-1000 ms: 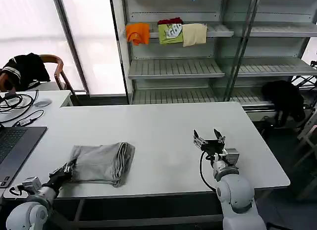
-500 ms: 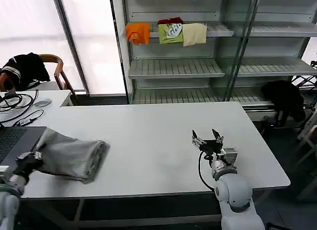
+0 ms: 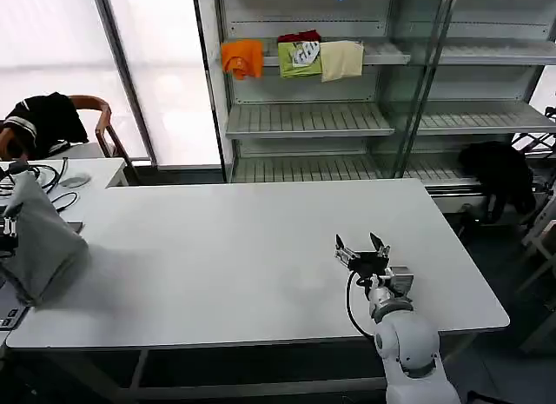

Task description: Fold and organize the clothes.

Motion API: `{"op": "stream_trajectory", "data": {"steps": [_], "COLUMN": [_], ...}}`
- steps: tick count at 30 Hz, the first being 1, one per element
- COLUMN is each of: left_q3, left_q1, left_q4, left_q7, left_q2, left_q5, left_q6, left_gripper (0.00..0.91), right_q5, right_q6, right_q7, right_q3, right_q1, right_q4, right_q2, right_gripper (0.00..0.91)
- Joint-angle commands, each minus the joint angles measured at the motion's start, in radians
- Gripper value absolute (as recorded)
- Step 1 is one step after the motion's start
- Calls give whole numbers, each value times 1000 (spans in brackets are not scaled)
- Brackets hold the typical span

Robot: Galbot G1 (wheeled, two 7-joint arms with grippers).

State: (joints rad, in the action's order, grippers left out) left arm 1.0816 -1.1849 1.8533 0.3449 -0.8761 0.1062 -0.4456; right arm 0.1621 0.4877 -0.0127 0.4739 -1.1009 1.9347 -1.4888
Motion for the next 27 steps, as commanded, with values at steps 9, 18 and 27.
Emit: {"op": "stream_trajectory", "data": {"steps": [9,18,27], "left_q3": [-657,-810,-952], "left_q1": [-35,105,310], "left_q4": [-26,-36,-144], "left_q7": [-113,-287,-435], "left_q2": [-528,-503,-562], "left_q5": [-498,-197,87], "left_q6": [56,-6,22], "left_gripper": [30,20,363], "right_q5": [16,13,4], "right_q6": [-33,-9,31], "right_q7": [-2,-5,1], "right_q3": [71,77,50], "right_q1": [-79,-62,-29], "right_q4": [-8,25,54], "right_q2": [33,26,8], "right_gripper": [907,907,907]}}
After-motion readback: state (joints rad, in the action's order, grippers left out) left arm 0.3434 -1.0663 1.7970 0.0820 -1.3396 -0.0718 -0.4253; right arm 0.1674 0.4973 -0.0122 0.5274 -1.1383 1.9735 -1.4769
